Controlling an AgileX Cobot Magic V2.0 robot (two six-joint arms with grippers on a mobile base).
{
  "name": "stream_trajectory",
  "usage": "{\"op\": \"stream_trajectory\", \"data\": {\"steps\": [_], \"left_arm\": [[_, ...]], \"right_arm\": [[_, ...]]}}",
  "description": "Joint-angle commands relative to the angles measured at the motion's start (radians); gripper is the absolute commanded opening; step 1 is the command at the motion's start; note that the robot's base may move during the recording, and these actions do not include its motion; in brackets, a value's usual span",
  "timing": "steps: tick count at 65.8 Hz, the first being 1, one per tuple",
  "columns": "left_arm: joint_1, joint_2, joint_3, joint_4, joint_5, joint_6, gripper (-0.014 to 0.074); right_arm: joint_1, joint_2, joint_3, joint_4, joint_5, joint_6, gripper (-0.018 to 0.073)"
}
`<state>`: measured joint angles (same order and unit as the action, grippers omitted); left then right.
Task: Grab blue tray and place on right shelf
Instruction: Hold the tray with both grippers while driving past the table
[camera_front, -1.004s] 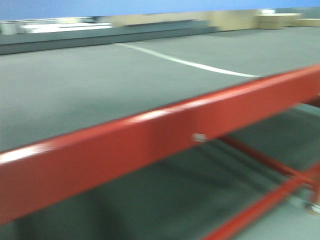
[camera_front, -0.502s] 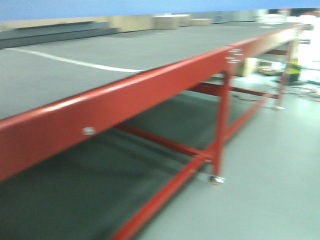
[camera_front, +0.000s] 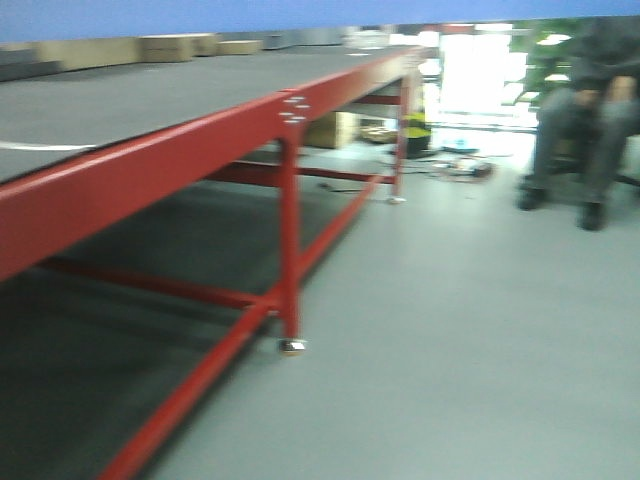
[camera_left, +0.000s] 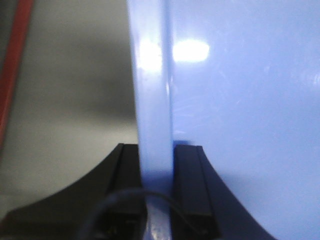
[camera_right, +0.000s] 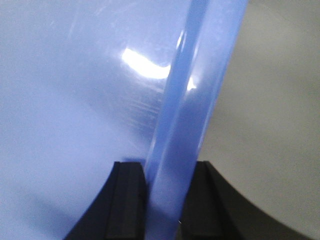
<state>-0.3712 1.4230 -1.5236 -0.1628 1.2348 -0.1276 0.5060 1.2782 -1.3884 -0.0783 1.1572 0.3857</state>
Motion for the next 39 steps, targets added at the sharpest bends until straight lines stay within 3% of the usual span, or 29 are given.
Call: {"op": "stream_trajectory", "data": {"steps": [1,39], "left_arm": [[-0.007,-0.036,-0.022,0.022,0.077,0.027,-0.0048],[-0.007,-0.036,-0.022,0.021,0.077,0.027,-0.0048]], "right_arm": [[-0.005,-0.032,-0.027,-0.051,-0.042,-0.026,0.0066],[-0.005,-0.032,-0.027,-0.051,-0.042,-0.026,0.0066]]}}
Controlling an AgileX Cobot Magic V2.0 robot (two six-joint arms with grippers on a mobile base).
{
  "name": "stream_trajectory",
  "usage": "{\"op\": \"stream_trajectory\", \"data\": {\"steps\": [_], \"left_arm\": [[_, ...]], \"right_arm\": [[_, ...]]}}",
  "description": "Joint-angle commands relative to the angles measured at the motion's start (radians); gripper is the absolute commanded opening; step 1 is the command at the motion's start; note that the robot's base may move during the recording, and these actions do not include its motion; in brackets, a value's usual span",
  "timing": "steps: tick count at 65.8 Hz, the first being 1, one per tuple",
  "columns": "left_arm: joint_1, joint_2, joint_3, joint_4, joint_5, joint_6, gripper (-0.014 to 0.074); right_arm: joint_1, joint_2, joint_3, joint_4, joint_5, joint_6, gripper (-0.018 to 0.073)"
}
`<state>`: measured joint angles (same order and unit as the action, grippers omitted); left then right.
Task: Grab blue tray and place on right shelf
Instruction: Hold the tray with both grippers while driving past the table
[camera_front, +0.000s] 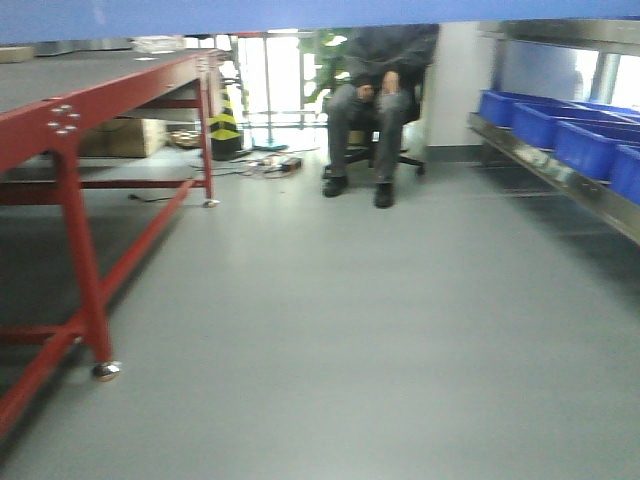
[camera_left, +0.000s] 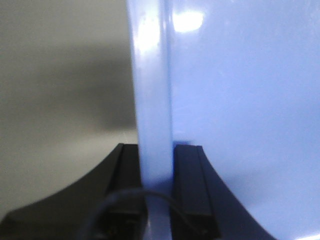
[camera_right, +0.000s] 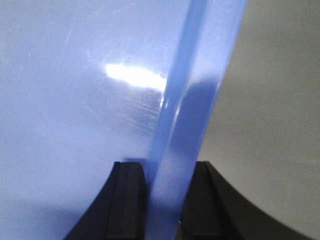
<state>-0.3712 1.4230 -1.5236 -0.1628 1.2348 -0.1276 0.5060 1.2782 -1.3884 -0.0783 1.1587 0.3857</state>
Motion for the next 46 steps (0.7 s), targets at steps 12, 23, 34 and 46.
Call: {"op": "stream_trajectory", "data": {"steps": [12,23,34,46], "left_arm": [[-0.007,-0.036,-0.022,0.021,0.077,0.027,-0.0048],[-0.007,-0.036,-0.022,0.021,0.077,0.027,-0.0048],[-0.007,-0.036,-0.022,0.021,0.077,0.027,-0.0048],[-0.007,-0.036,-0.022,0.021,0.077,0.027,-0.0048]], "right_arm": [[-0.005,-0.032,-0.027,-0.051,-0.044,-0.026,0.0066],[-0.005,-0.032,-0.027,-0.051,-0.044,-0.026,0.0066],[-0.005,-0.032,-0.027,-0.051,-0.044,-0.026,0.0066],[-0.005,-0.032,-0.027,-0.051,-0.044,-0.026,0.0066]]}}
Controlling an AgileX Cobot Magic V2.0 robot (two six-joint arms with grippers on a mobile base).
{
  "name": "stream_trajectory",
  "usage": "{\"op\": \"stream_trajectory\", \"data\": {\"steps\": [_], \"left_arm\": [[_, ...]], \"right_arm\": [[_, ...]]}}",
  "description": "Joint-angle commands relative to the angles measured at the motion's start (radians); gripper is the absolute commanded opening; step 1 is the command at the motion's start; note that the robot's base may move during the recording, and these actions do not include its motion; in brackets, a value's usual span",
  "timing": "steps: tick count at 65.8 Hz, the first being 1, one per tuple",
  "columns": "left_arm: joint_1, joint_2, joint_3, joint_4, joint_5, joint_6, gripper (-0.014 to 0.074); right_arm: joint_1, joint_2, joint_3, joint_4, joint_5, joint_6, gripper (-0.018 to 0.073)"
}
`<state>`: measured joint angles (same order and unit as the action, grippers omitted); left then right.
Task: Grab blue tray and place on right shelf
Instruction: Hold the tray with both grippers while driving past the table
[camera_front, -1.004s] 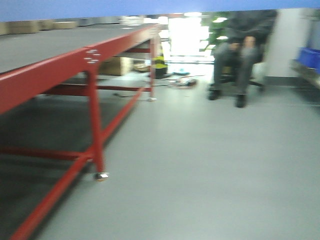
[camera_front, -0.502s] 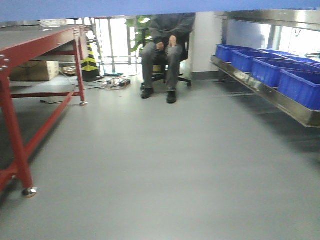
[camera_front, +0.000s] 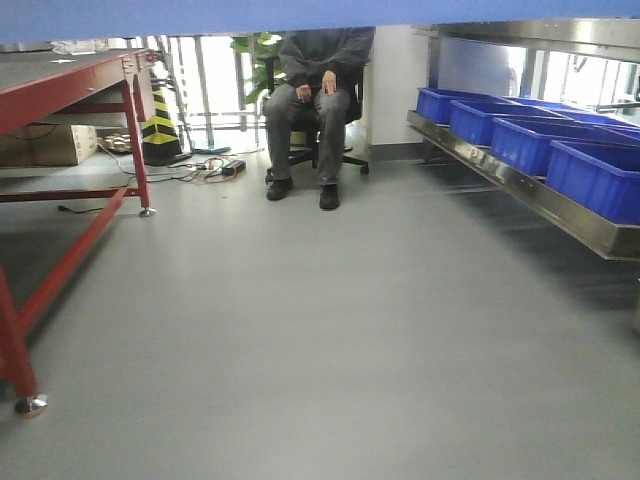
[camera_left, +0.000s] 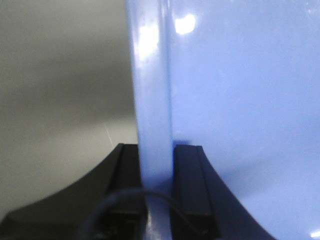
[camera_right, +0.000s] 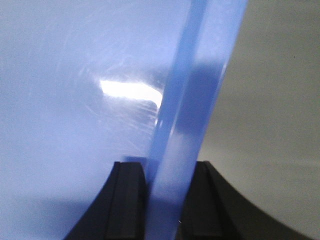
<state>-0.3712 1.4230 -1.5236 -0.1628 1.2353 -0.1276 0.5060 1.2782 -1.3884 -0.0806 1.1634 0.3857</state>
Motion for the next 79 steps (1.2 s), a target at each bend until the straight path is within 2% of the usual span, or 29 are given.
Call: {"op": "stream_trajectory", "data": {"steps": [1,79], "left_arm": [[-0.007,-0.036,-0.022,0.021,0.076,0.027,-0.0048],[-0.007,-0.036,-0.022,0.02,0.078,0.027,-0.0048]], "right_arm": [[-0.005,-0.032,-0.027,-0.049,-0.049,-0.026,0.0066],[-0.007,-0.032,-0.027,-0.049,-0.049,-0.026,0.0066]]}}
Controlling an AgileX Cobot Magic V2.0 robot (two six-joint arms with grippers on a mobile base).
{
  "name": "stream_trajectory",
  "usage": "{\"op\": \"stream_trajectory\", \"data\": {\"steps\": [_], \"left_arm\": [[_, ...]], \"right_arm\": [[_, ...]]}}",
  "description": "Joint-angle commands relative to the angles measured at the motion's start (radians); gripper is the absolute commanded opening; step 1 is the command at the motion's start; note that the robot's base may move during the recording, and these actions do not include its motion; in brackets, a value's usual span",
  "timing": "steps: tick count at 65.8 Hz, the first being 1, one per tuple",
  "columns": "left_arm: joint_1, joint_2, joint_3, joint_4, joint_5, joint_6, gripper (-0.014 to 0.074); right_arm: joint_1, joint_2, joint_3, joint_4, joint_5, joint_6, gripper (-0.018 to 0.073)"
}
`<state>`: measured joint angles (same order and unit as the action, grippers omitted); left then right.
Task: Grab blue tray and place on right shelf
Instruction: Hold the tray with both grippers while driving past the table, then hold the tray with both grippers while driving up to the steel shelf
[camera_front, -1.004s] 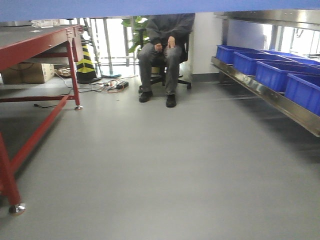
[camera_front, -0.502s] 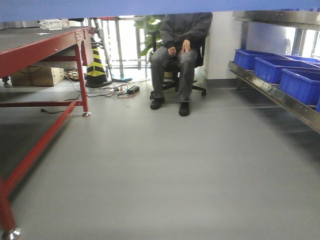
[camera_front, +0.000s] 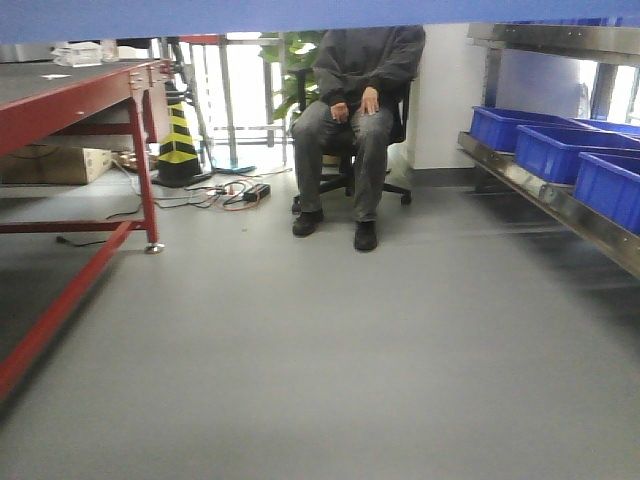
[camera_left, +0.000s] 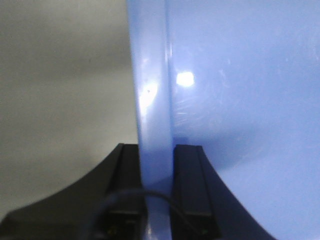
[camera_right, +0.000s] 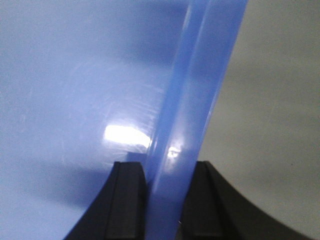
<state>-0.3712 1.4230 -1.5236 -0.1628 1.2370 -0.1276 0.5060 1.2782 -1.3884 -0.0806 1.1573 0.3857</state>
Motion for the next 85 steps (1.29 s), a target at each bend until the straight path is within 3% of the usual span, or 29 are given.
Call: {"op": "stream_trajectory", "data": {"steps": [1,85], "left_arm": [[-0.007,-0.036,-0.022,0.02,0.076,0.027,-0.0048],[-0.007,-0.036,-0.022,0.02,0.076,0.027,-0.0048]], "right_arm": [[-0.007,-0.032,-0.027,-0.049,-0.043,-0.026,0.0066],[-0.007,-0.032,-0.027,-0.049,-0.045,-0.026,0.0066]]}}
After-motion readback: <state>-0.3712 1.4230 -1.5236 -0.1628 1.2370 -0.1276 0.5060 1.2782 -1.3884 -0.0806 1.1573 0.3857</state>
